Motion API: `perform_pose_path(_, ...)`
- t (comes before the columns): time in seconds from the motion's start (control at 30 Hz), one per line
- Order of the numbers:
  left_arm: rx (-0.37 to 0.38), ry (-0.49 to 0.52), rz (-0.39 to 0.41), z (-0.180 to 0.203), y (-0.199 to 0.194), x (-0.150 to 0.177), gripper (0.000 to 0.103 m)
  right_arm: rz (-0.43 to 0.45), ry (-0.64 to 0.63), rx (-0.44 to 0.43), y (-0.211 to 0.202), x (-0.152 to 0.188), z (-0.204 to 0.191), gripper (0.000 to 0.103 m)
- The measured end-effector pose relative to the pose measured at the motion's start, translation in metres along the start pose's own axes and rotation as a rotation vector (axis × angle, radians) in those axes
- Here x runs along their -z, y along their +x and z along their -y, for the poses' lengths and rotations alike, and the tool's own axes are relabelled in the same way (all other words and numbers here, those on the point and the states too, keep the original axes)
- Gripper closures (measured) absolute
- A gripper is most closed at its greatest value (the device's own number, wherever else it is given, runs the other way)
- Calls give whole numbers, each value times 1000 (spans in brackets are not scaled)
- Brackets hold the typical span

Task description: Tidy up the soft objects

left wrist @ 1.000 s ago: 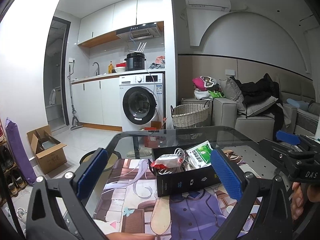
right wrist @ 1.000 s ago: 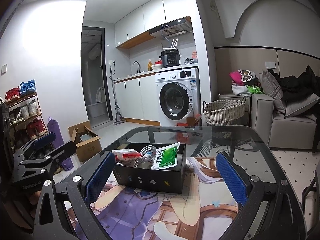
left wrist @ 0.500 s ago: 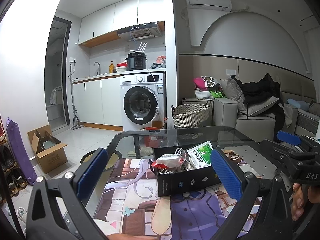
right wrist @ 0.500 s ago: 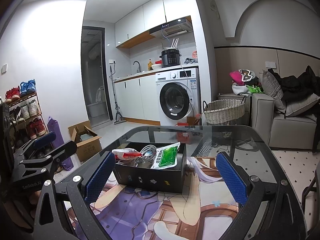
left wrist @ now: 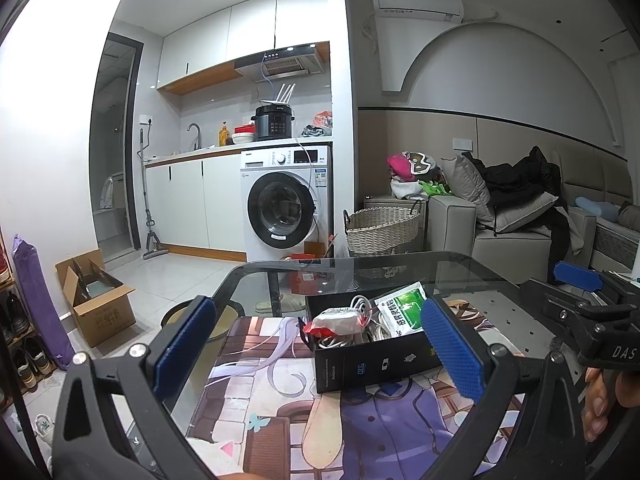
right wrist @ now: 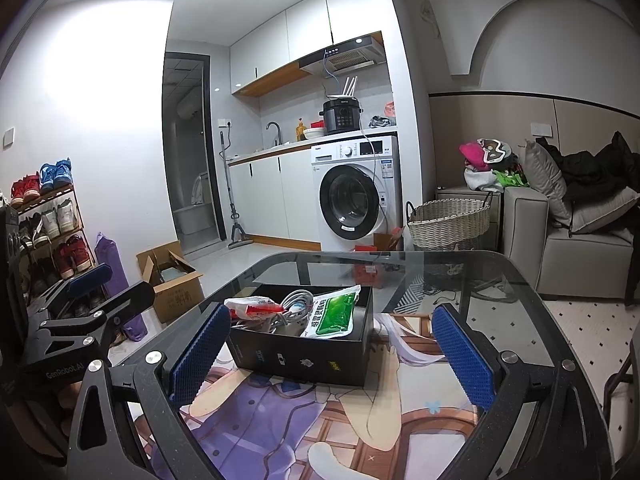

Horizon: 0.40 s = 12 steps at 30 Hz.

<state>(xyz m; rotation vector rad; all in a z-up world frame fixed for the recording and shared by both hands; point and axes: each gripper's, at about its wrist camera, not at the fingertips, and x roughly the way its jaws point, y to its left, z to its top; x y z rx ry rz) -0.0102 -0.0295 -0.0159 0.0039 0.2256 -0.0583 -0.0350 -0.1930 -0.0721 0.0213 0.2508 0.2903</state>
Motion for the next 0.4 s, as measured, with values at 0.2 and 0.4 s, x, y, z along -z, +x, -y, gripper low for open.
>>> perform_pose_path(0.2,-1,0,-1,1,2,-1,0,-2,0,0,0,1,0,1)
perform_pose_path(0.4,-14,2,1,2,1,0,0,-1,0,1,0,0,-1,1)
